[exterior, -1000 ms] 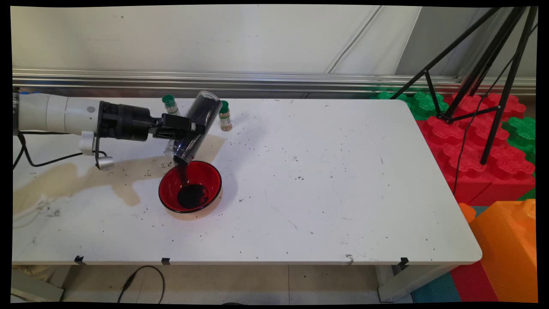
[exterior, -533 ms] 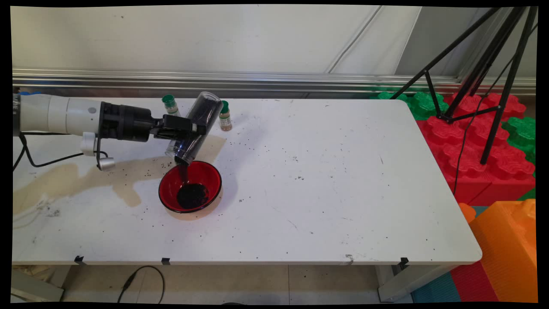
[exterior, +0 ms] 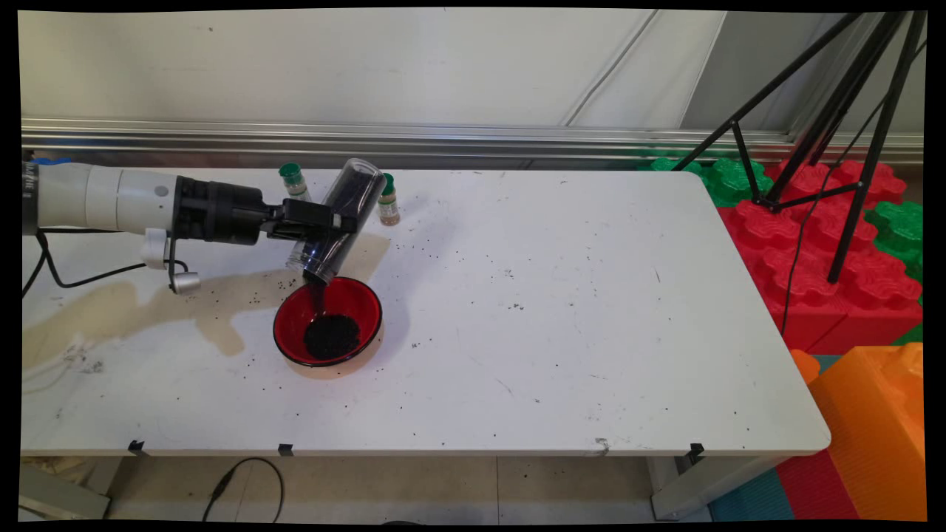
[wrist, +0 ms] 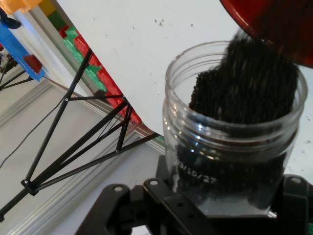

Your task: Pour the black seasoning powder in the red bowl

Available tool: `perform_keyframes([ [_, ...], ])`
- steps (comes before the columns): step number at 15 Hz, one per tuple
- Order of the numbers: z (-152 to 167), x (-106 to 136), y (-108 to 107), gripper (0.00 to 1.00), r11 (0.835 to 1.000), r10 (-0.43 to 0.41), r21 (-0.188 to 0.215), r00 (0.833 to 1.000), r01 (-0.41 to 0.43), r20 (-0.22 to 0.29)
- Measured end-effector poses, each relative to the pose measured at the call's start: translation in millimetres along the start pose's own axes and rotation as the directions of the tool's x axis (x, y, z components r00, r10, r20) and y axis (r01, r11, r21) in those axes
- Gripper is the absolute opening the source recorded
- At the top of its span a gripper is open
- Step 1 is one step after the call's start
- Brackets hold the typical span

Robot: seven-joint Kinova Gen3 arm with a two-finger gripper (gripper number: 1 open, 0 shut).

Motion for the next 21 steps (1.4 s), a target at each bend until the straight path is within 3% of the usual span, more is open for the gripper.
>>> perform_keyframes([
  [21, 1.8, -1.8, 0.1, 0.00, 1.000, 0.021, 0.001, 1.000, -0.021, -0.002],
])
